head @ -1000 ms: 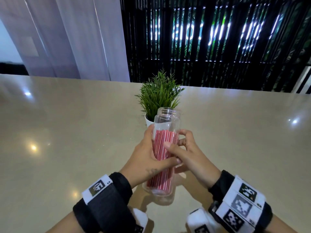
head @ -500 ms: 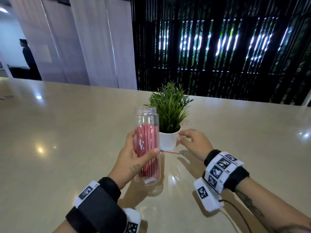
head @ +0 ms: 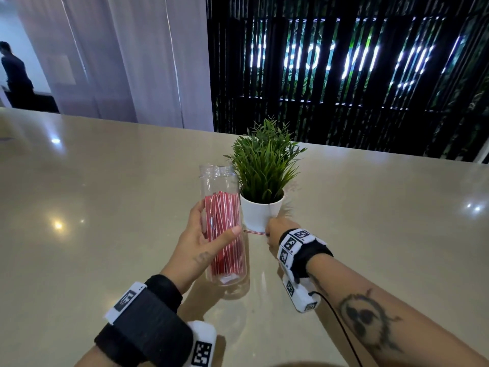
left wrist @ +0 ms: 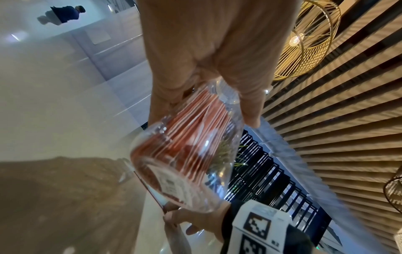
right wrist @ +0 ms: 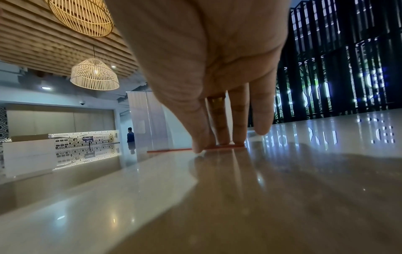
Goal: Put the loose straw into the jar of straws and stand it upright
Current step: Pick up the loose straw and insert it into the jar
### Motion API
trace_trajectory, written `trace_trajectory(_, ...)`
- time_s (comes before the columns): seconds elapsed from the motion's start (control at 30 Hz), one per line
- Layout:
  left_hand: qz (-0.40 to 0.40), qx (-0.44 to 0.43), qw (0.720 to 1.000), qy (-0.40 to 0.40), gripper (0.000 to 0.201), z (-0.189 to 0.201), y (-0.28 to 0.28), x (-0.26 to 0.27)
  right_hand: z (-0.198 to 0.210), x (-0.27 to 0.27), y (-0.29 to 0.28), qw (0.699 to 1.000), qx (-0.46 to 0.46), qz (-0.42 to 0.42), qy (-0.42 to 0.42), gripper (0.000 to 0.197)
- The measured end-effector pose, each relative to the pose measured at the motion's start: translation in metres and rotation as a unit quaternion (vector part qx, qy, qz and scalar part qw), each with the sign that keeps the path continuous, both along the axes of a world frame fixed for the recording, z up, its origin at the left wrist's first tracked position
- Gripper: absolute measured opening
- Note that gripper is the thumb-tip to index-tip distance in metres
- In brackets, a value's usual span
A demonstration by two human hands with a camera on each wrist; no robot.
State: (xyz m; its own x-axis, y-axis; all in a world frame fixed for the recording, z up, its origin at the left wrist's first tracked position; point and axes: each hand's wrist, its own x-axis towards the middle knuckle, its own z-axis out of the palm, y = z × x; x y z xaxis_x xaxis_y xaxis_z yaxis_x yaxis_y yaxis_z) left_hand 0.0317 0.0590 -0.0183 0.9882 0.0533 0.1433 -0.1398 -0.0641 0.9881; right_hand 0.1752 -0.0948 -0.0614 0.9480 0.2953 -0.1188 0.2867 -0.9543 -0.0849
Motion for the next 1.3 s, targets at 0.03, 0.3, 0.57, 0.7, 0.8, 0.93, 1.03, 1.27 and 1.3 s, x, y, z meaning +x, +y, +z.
trace_trajectory(0.03, -0.001, 0.001, 1.0, 0.002, 0.105, -0.001, -0.001, 0.0, 0.001, 0.002, 0.001, 1.0, -0.006, -0.004, 0.004, 0.023)
trace_trajectory(0.3, -0.002, 0.037, 0.999, 0.016, 0.109, -0.007, -0.009, 0.004, 0.002, 0.005, 0.007, 0.999, -0.04, 0.01, -0.036, 0.024)
trace_trajectory(0.57, -0.009, 0.037, 0.998, 0.04, 0.116, -0.014, -0.008, 0.007, -0.007, 0.016, 0.002, 0.998, 0.037, -0.032, 0.037, 0.04)
trace_trajectory(0.7, -0.012, 0.031, 0.998, 0.049, 0.122, -0.015, -0.01, 0.008, -0.013, 0.022, 0.002, 0.995, 0.05, -0.053, 0.067, 0.061)
trace_trajectory(0.8, -0.015, 0.034, 0.998, 0.055, 0.122, -0.016, -0.01, 0.007, -0.013, 0.018, -0.001, 0.995, 0.051, -0.031, 0.08, 0.059)
trace_trajectory(0.93, -0.016, 0.045, 0.997, 0.054, 0.117, -0.016, -0.01, 0.006, -0.005, 0.016, -0.01, 0.994, 0.037, -0.026, 0.101, 0.026)
trace_trajectory(1.03, -0.015, 0.046, 0.997, 0.055, 0.107, -0.018, -0.011, 0.006, 0.012, 0.011, -0.023, 0.976, 0.144, -0.008, 0.162, 0.01)
trace_trajectory(1.27, -0.021, 0.044, 0.998, 0.047, 0.106, -0.017, -0.013, 0.003, 0.052, -0.019, -0.058, 0.932, 0.251, 0.047, 0.257, 0.025)
trace_trajectory(1.3, -0.022, 0.045, 0.998, 0.046, 0.104, -0.016, -0.014, 0.002, 0.056, -0.022, -0.063, 0.93, 0.269, 0.047, 0.245, 0.018)
